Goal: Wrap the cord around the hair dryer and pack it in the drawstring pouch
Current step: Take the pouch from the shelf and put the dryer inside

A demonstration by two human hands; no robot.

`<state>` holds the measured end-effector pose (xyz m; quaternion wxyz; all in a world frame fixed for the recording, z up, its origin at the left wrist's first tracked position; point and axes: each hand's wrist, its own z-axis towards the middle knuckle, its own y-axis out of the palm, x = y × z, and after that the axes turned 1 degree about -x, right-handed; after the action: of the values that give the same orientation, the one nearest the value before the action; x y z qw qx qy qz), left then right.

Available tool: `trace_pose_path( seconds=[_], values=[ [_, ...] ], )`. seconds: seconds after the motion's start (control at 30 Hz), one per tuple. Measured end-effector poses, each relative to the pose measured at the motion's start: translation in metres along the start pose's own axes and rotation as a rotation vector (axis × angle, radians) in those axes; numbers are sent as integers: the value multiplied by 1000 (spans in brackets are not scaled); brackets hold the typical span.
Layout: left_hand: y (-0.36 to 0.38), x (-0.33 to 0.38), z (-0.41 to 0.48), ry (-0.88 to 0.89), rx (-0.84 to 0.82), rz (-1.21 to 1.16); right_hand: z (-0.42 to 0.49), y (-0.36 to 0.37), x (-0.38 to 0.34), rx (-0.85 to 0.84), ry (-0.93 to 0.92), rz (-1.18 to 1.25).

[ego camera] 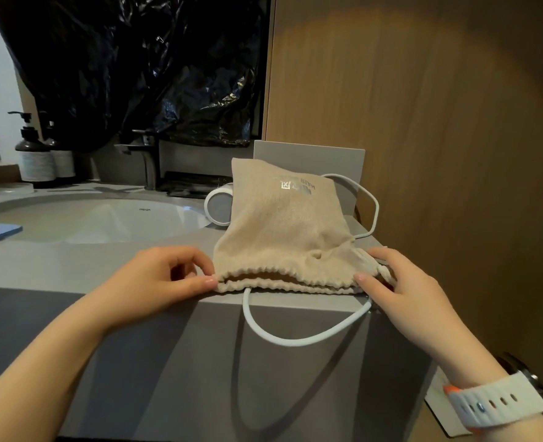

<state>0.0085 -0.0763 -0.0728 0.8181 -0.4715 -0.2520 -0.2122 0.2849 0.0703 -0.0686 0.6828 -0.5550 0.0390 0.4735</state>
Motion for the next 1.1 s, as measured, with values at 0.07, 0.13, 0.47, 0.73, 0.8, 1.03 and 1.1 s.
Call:
trace_pose_path(
  seconds=[0.07, 0.13, 0.47, 0.73, 0.8, 1.03, 1.1],
  values=[
    [-1, -4, -9, 21, 40, 13, -8, -6, 5, 12, -19, 82],
    [-2, -6, -18, 38, 68, 89, -17, -12, 10, 45, -33, 140],
    [2, 2, -25, 20, 306, -61, -34, -8, 31, 247, -19, 167],
    [11, 8, -28, -27, 452, -76, -36, -2, 35, 313, 0, 205],
    [13, 8, -31, -48, 485, -72, -36, 0, 34, 339, -4, 210],
    [1, -1, -52, 32, 271, 250, -41, -5, 36, 355, 90, 287],
    [-6, 0, -58, 49, 219, 269, -43, -11, 39, 330, 134, 314]
  ],
)
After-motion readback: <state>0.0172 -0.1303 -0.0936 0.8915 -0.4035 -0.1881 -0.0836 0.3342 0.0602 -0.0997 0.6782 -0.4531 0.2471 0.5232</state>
